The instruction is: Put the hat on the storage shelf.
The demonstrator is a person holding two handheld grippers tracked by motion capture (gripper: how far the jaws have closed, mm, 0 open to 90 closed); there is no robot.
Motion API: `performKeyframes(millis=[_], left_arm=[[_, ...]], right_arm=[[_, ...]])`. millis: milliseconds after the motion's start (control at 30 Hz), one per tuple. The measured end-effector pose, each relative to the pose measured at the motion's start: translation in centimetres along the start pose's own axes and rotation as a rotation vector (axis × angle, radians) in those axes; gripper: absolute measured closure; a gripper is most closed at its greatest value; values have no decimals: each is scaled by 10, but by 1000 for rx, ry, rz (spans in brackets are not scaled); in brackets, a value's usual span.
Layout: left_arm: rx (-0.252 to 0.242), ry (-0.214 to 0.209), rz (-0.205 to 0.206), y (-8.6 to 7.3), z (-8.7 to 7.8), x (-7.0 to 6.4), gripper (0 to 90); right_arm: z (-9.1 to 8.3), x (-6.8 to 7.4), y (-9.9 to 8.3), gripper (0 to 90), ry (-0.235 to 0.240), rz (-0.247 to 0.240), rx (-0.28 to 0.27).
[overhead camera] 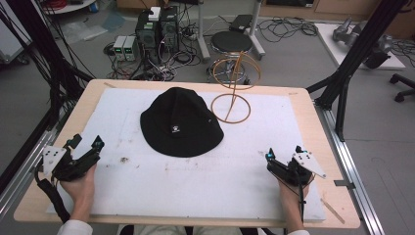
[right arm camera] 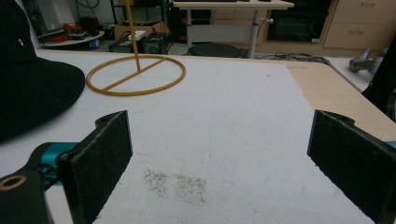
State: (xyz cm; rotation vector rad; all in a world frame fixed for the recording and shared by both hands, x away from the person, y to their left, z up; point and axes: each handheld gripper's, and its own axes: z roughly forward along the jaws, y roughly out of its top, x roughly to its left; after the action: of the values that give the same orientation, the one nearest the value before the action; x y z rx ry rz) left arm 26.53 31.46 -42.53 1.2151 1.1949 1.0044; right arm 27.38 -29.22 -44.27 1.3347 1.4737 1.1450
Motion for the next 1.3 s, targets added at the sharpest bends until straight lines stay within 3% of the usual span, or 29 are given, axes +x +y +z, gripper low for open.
performKeyframes(millis=[167,533,667,933,1133,1300], left_arm=[[12,-3,17,7,1,-2,274],[41,-11,-8,25,3,-3,280],[59,-14,-34,31,5,-3,281],[98,-63,-67,38,14,-4,283],[138,-113,-57,46,28,-13,283],[150,-133,-23,56,40,-25,283]], right_arm=[[0,0,0,57,10,-6,6],[1,0,0,57,13,3,8],[0,0,0,57,15,2,8],[-2,1,0,57,18,-10,7],[-2,1,-1,57,14,-5,6],[-2,2,-1,57,27,-11,12]])
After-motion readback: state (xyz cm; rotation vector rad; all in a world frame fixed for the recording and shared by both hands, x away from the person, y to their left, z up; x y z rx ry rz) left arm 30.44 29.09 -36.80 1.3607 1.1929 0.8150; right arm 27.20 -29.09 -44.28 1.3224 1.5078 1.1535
